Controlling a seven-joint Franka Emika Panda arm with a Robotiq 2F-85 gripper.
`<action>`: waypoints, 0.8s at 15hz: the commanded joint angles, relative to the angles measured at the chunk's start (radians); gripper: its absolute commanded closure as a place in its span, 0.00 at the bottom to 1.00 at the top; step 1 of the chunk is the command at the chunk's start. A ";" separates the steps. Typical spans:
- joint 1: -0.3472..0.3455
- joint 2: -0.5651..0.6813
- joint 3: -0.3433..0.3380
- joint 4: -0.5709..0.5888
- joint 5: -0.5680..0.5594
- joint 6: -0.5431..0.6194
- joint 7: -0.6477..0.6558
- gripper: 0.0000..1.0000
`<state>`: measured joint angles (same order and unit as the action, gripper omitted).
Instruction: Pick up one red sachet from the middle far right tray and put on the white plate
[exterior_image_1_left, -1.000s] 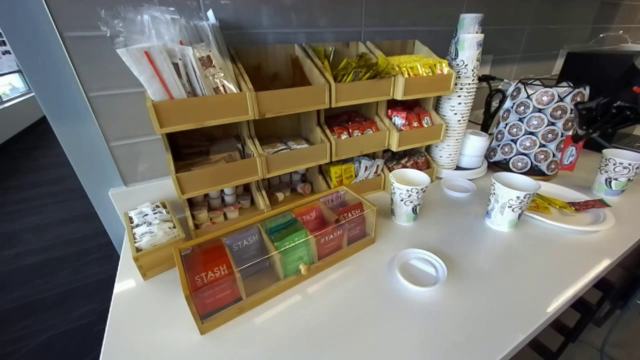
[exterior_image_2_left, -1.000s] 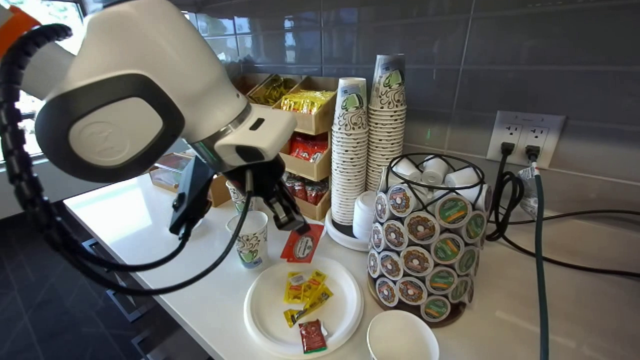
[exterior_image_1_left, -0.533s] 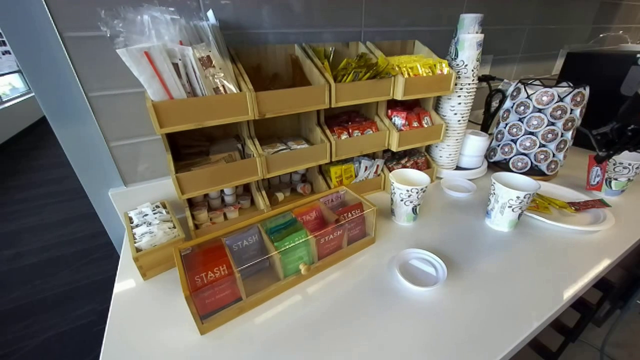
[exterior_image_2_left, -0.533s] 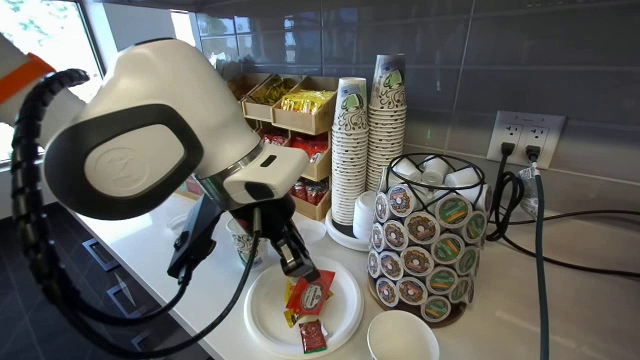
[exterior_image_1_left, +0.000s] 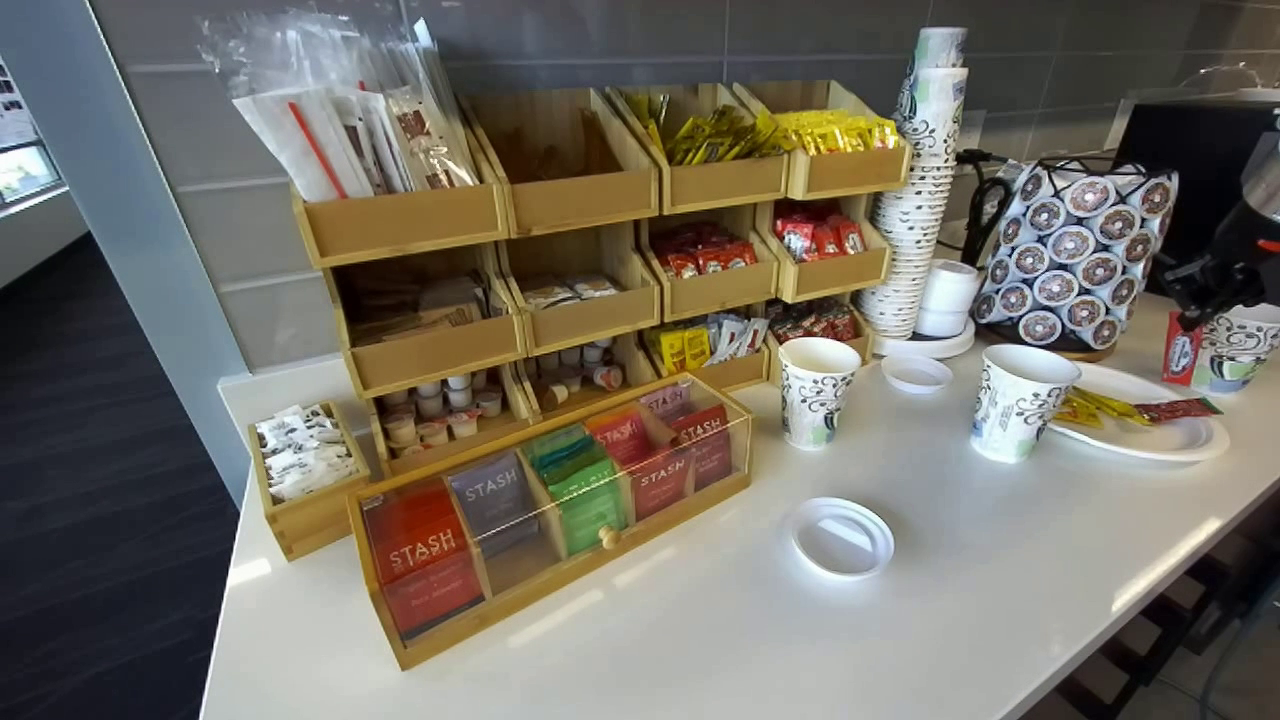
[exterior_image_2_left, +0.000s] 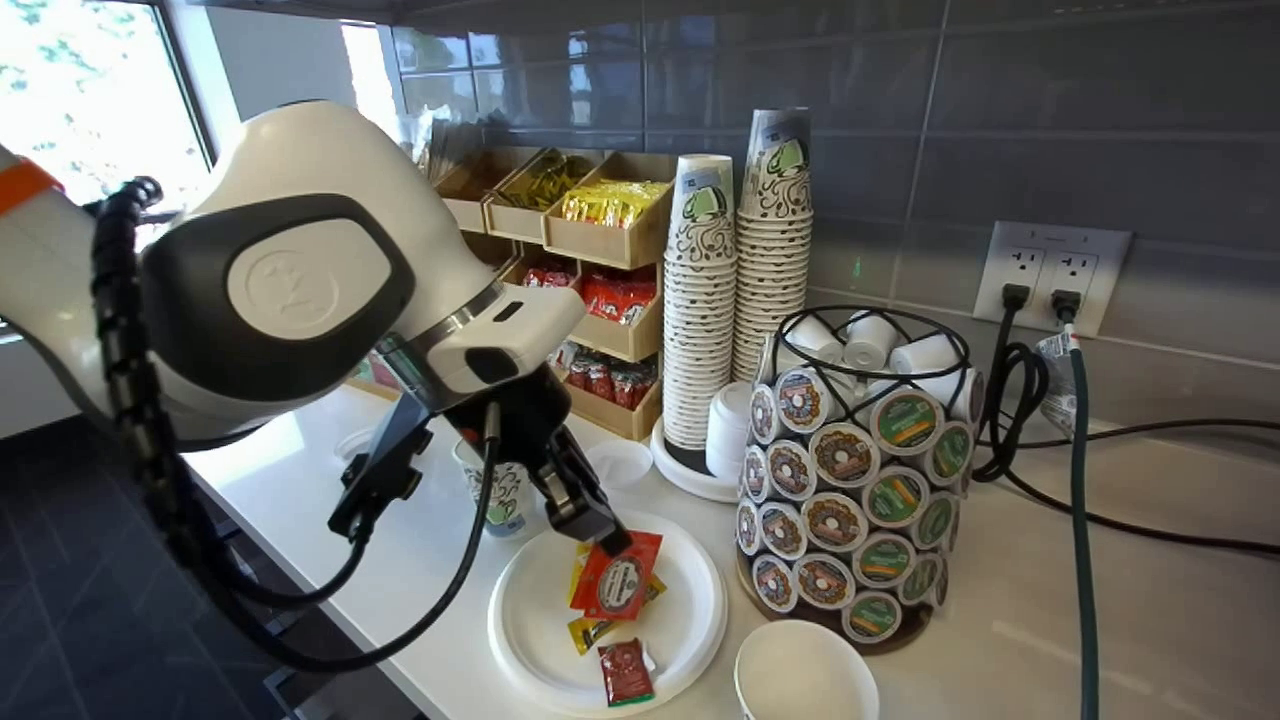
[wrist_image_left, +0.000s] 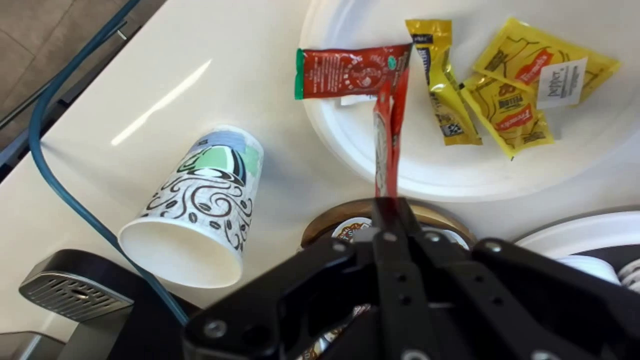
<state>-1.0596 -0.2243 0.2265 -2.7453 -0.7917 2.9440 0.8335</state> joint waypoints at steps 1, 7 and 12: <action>-0.074 0.010 0.094 0.014 -0.167 -0.010 0.184 1.00; -0.143 0.033 0.201 0.048 -0.431 -0.038 0.460 1.00; -0.159 0.096 0.255 0.085 -0.615 -0.110 0.658 1.00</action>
<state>-1.1978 -0.1953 0.4453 -2.7010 -1.2990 2.8868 1.3755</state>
